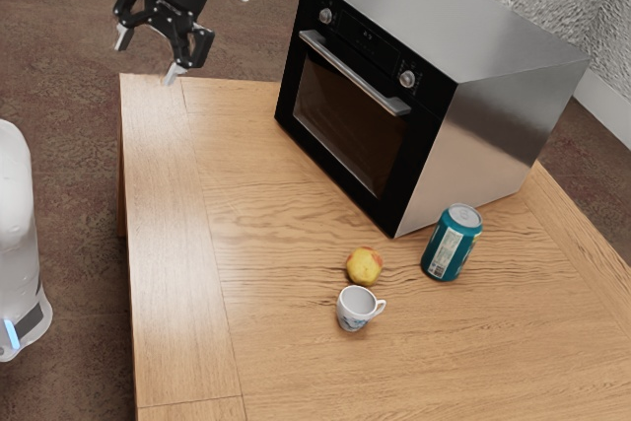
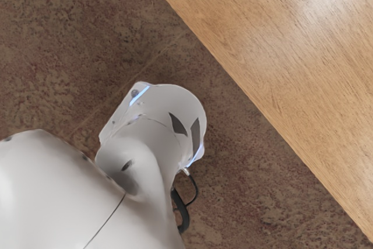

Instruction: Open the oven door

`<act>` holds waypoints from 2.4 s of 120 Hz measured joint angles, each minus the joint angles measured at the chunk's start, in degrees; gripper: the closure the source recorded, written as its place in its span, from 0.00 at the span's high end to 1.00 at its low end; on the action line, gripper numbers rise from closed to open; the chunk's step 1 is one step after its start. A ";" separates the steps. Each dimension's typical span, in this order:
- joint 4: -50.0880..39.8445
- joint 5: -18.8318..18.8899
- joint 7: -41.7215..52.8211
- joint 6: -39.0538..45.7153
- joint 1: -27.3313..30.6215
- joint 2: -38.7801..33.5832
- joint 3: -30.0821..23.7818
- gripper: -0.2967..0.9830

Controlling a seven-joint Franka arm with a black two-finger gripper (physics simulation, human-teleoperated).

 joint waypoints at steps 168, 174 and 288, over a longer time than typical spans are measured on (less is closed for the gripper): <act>4.18 -3.25 -63.85 59.46 2.56 20.82 0.71 0.77; 3.70 -3.28 -64.18 59.92 2.58 20.85 0.72 0.77; -5.76 -4.11 -67.28 63.67 2.65 15.15 2.88 0.77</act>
